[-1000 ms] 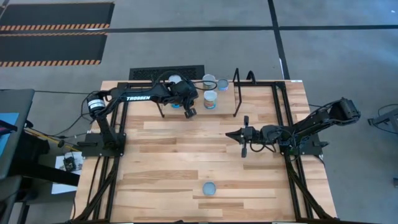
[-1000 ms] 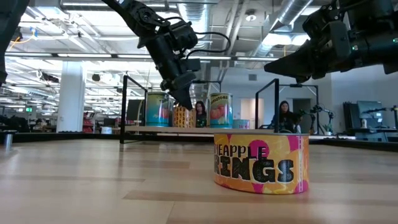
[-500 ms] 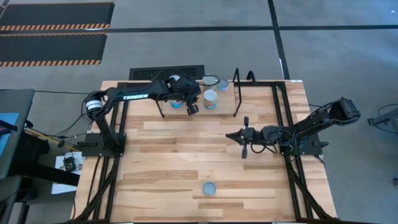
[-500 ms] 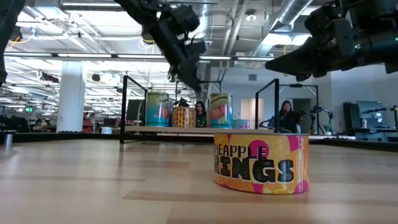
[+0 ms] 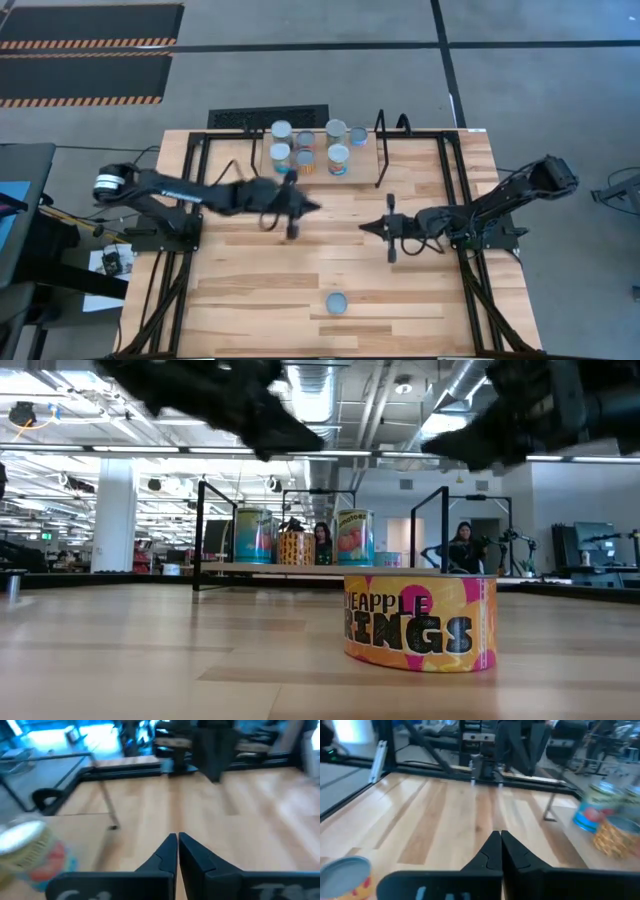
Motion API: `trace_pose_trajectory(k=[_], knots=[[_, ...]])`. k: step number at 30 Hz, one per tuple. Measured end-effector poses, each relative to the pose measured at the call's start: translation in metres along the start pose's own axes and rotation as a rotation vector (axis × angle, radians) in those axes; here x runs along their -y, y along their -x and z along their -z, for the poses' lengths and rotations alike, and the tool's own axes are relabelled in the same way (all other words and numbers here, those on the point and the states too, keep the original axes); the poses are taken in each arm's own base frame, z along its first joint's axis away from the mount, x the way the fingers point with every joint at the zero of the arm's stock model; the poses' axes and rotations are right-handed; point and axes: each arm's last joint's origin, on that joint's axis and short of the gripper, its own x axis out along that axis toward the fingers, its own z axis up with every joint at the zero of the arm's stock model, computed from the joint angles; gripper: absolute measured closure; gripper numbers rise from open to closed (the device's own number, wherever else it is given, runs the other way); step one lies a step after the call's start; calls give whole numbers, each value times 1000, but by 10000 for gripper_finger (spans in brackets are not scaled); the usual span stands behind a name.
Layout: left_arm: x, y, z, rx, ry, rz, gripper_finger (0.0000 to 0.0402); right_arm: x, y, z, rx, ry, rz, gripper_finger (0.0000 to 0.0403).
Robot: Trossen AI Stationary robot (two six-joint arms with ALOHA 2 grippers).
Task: Pick and place cans onto a shelf
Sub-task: Put the canned pineapple rings on the shelf
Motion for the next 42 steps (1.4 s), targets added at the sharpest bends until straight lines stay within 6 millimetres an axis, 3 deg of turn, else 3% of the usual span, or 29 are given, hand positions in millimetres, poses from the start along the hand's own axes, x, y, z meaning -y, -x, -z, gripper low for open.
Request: trace_pose_trajectory(k=[6, 12, 21, 33, 37, 42], knots=[[49, 29, 41, 192, -22, 128, 399, -23, -21, -42, -116, 62, -75, 396], [66, 49, 70, 243, -23, 149, 399, -55, -38, -55, -177, 98, -150, 396], [68, 55, 86, 194, 7, 130, 399, -103, -59, -40, -383, 43, -223, 381], [67, 55, 86, 188, 30, 99, 400, -165, -77, -10, -534, 102, -354, 264], [67, 55, 86, 188, 32, 99, 400, -178, -82, 3, -570, 122, -385, 240], [66, 55, 86, 185, 31, 90, 400, -180, -91, 14, -600, 137, -371, 239]])
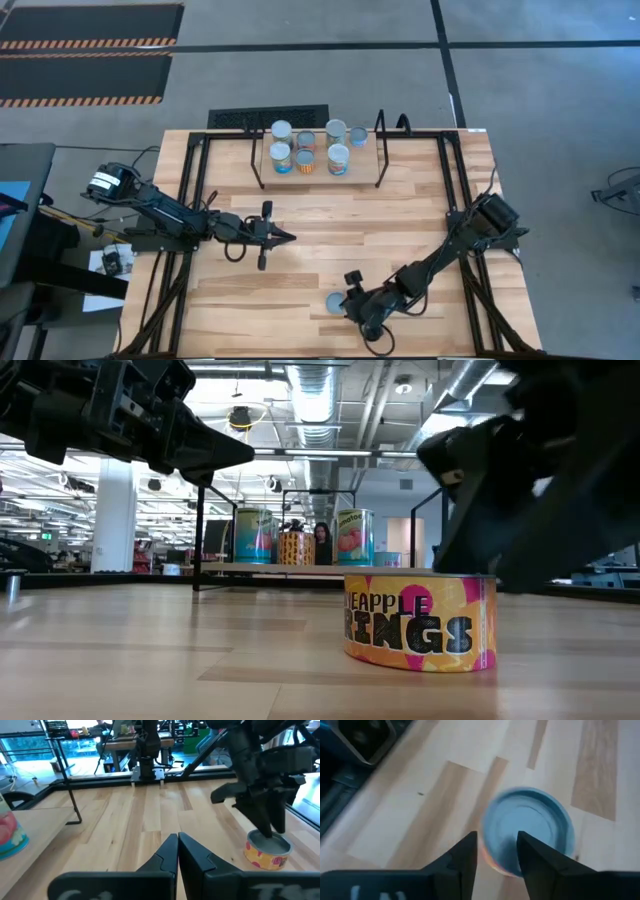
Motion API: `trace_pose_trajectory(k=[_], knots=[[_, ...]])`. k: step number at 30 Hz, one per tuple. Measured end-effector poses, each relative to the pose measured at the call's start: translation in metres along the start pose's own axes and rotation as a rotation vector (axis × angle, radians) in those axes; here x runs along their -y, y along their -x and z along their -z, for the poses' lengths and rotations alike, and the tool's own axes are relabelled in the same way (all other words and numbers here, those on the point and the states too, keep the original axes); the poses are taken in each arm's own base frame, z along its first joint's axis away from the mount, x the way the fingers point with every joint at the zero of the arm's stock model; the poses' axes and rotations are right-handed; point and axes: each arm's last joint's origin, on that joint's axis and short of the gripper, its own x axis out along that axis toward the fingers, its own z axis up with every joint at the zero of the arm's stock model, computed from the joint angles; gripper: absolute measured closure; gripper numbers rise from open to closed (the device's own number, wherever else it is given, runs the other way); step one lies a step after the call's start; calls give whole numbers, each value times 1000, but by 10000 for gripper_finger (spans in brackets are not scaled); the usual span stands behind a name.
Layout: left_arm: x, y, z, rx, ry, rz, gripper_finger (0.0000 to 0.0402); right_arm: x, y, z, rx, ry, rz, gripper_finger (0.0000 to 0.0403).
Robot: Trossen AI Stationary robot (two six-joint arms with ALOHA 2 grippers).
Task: Pick and place cans onto a shelf
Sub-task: Put the canned pineapple rings on the shelf
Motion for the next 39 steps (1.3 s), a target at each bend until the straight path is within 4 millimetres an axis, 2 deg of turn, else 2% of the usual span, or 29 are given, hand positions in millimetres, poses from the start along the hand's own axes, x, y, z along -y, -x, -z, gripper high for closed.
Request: trace_pose_trajectory(k=[5, 13, 18, 22, 25, 29, 35, 39], knots=[[0, 0, 1, -7, -1, -3, 400, 9, -4, 4, -41, 1, 24, 277], [-1, 0, 2, -22, 17, -45, 400, 20, -5, 4, -67, -13, 47, 389], [-1, 0, 2, -22, 22, -48, 400, 24, 6, -6, -52, -32, 50, 379], [-1, -1, 3, -26, 26, -42, 400, 40, 39, -32, -8, -104, 123, 388], [-1, -2, 5, -31, 36, -43, 400, 67, 62, -35, -59, -211, 267, 394], [-1, -3, 6, -37, 41, -43, 400, 119, 82, -36, -81, -381, 408, 391], [0, -4, 9, -43, 43, -43, 400, 197, 90, -22, -153, -453, 510, 392], [0, -4, 8, -40, 44, -43, 400, 236, 98, -8, -222, -428, 533, 391]])
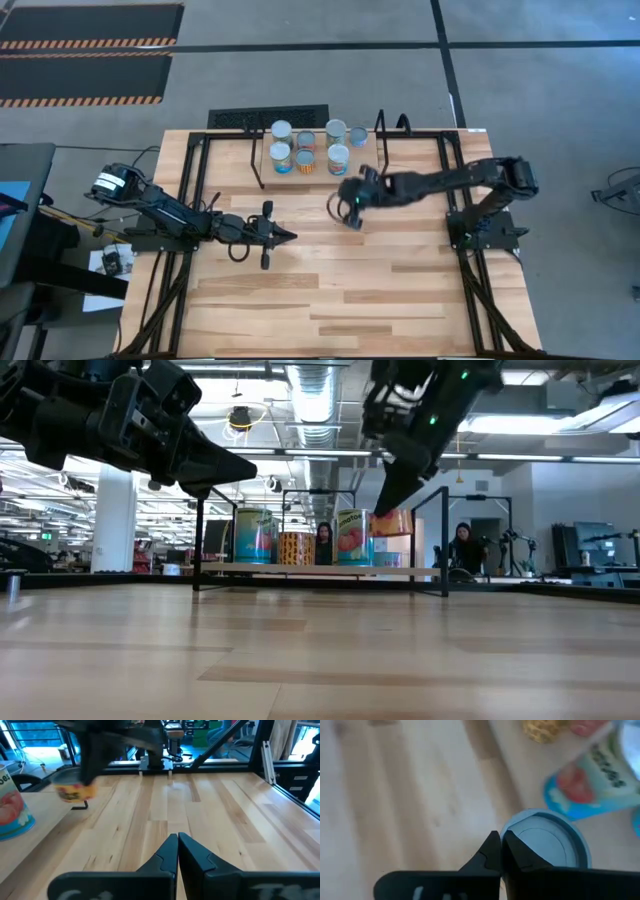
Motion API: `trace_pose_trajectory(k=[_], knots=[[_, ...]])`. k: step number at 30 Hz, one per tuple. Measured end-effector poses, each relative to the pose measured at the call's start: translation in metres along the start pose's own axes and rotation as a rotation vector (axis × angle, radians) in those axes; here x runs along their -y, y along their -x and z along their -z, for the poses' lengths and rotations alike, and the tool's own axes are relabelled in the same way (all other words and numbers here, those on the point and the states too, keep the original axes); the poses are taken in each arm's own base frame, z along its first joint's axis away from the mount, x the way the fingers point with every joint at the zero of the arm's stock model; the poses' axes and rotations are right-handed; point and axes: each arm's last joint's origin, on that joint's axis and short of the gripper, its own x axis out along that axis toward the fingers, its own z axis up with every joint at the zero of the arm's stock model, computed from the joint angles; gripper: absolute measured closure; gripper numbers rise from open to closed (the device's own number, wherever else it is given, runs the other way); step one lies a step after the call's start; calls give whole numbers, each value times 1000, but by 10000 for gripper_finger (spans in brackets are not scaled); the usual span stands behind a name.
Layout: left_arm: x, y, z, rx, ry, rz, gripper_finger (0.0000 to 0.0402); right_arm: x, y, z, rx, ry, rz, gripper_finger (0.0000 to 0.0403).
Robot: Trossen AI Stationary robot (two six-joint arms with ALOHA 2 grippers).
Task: Pick and place cans onto a shelf
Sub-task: Put the canned pineapple rings on the shelf
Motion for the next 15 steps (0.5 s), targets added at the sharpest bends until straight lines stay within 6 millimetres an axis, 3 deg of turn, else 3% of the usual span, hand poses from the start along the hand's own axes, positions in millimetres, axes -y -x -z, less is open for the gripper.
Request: trace_pose_trajectory(k=[7, 15], knots=[[0, 0, 0, -3, -1, 0, 400, 46, -14, -1, -42, -31, 30, 391], [0, 0, 0, -2, 4, 0, 400, 65, -45, 6, -100, -122, 72, 390]])
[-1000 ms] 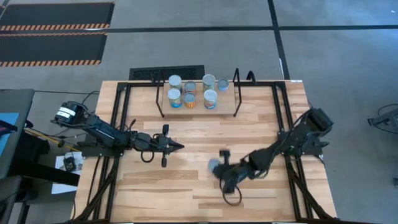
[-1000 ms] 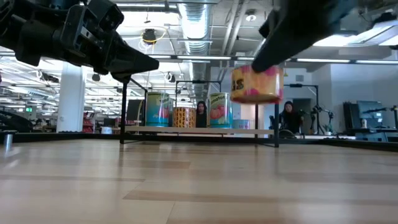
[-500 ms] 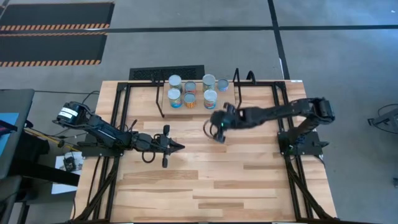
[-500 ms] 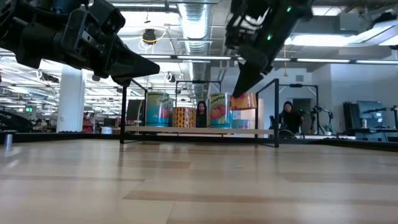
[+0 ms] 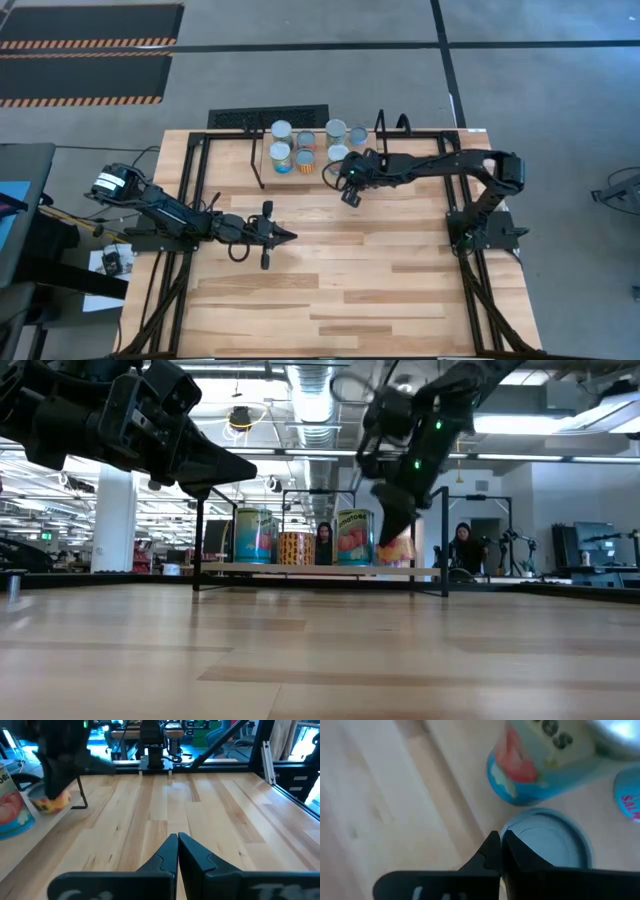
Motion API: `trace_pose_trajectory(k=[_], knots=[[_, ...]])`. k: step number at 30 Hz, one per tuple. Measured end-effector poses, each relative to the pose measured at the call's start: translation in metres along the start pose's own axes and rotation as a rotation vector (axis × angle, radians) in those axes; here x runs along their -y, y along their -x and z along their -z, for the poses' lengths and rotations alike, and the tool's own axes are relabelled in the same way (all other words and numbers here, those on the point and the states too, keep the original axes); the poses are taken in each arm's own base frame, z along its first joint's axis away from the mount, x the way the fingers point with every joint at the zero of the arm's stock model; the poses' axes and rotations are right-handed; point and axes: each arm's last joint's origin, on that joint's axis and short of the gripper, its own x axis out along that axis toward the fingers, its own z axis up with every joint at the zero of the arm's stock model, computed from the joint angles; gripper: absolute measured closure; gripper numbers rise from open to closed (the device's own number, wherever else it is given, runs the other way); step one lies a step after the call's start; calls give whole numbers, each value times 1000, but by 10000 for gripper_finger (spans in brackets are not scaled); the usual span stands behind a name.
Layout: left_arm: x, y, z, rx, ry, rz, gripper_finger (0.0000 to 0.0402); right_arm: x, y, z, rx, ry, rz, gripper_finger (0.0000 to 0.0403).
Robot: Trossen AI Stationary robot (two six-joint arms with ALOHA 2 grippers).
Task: Pick and place cans onto a shelf
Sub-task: Put the canned pineapple rings on the shelf
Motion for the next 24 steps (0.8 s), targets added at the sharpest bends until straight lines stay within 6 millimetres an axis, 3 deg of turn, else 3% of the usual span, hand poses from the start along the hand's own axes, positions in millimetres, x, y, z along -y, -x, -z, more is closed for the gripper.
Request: trace_pose_trajectory(k=[6, 24], knots=[[0, 0, 0, 3, 1, 0, 400, 5, -16, 0, -8, -44, 28, 383], [0, 0, 0, 4, 1, 0, 400, 7, -8, -4, 52, -36, 187, 307]])
